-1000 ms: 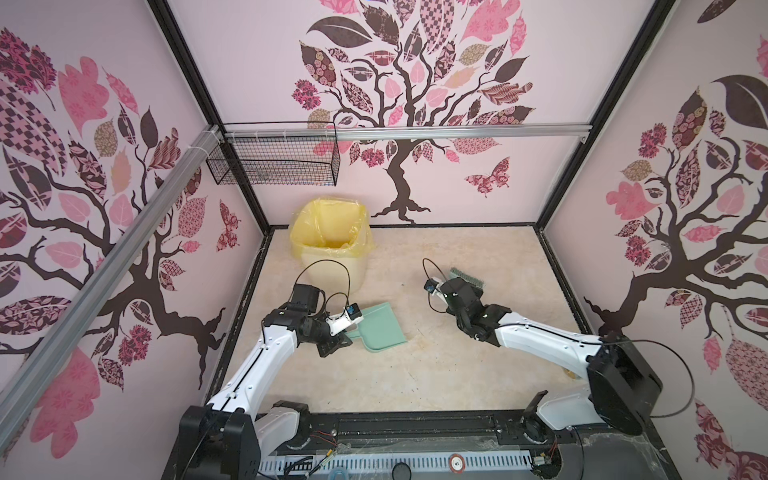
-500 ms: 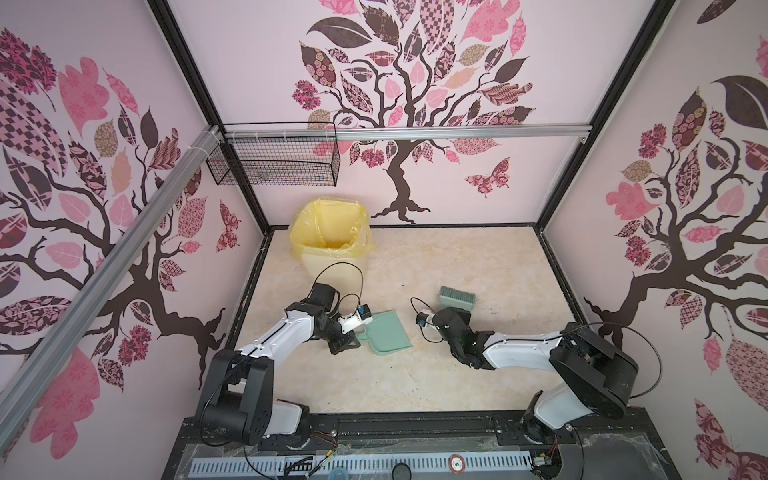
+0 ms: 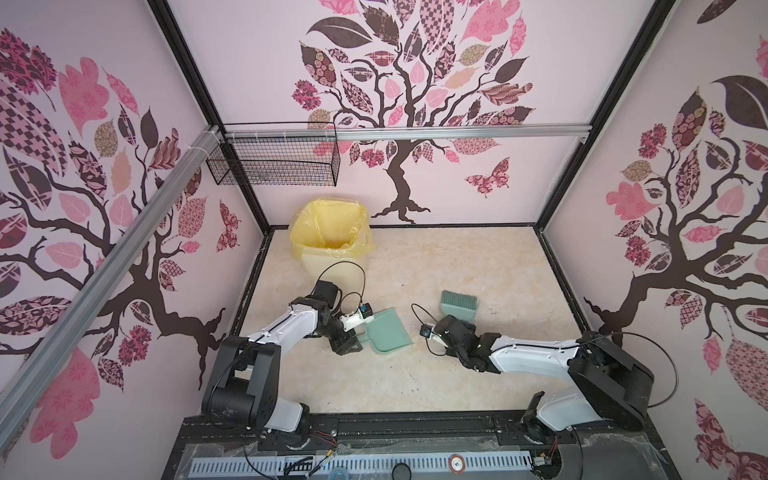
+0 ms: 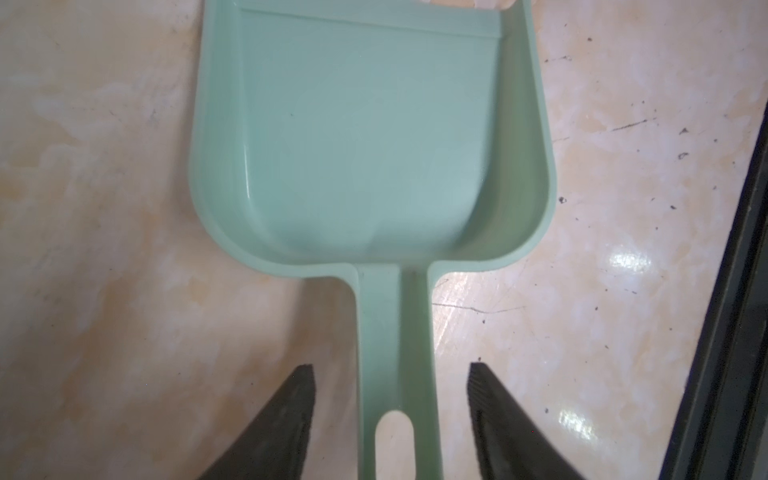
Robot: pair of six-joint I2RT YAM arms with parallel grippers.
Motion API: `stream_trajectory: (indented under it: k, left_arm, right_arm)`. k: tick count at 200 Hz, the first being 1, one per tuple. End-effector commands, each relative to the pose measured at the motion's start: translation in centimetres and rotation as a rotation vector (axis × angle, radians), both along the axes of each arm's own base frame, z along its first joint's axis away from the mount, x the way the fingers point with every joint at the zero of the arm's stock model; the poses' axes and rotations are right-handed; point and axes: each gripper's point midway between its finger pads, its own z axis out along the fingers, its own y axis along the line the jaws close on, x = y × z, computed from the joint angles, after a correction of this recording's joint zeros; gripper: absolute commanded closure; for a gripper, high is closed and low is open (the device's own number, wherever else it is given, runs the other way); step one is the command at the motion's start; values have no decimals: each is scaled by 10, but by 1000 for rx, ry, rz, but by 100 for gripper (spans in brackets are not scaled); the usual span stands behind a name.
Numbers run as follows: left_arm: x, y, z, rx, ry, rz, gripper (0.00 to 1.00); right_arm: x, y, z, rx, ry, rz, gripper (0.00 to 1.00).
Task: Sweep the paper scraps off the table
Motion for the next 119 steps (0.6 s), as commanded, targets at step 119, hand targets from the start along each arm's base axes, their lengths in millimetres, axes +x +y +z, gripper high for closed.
stream_trajectory:
  k: [119]
  left_arm:
    - [29,20,154,-366,-223,262,3]
  right_arm:
    - [-30,45,119,602,122,8,24]
